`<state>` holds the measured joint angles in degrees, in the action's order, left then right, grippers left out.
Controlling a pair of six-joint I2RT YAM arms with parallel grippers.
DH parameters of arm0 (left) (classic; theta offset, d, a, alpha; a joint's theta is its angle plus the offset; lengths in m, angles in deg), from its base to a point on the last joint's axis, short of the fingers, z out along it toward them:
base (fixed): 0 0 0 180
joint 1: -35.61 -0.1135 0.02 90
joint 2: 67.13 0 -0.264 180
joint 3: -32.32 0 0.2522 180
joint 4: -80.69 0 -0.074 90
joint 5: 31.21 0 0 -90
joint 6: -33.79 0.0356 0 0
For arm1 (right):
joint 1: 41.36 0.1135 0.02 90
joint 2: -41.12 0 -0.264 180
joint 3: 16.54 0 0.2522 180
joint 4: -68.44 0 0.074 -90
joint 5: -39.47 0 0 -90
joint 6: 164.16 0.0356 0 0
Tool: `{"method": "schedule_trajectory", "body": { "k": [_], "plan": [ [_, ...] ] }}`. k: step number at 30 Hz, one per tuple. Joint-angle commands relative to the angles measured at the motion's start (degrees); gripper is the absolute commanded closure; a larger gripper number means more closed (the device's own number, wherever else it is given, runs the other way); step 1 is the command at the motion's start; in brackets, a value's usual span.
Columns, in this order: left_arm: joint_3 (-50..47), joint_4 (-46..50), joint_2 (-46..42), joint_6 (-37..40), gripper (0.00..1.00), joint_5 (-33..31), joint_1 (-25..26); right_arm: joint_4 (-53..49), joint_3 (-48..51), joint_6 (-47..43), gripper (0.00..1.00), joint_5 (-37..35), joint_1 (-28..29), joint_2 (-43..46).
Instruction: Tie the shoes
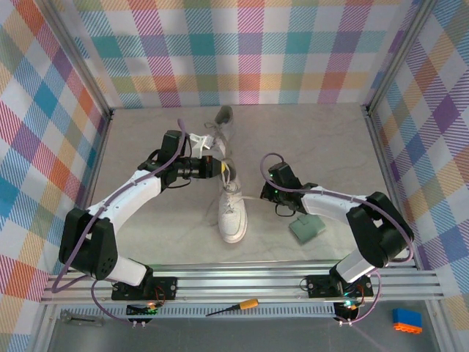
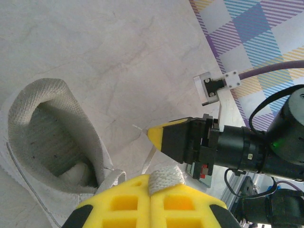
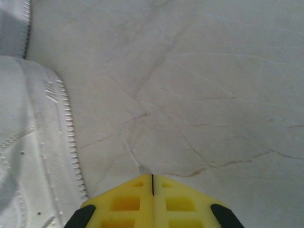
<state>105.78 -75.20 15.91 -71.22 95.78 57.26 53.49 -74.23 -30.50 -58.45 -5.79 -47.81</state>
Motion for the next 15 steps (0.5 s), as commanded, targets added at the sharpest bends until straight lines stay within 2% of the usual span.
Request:
{"method": "schedule_trajectory", "body": {
  "k": [1, 7, 12, 15],
  "plan": [
    [-0.3, 0.1, -1.4, 0.6, 1.00, 0.1, 0.2, -3.3, 0.6, -0.9, 1.00, -1.0, 0.0, 0.1],
    [-0.3, 0.0, -1.3, 0.7, 1.00, 0.2, 0.2, -6.4, 1.8, -1.3, 1.00, -2.1, 0.0, 1.2],
    [-0.3, -0.1, -1.3, 0.7, 1.00, 0.2, 0.2, -10.8, 1.2, -1.6, 1.00, -6.1, -0.1, 1.0],
    [-0.3, 0.0, -1.3, 0.8, 1.00, 0.4, 0.3, -10.1, 0.2, -2.8, 1.00, -6.2, -0.3, 0.7]
  ]
}}
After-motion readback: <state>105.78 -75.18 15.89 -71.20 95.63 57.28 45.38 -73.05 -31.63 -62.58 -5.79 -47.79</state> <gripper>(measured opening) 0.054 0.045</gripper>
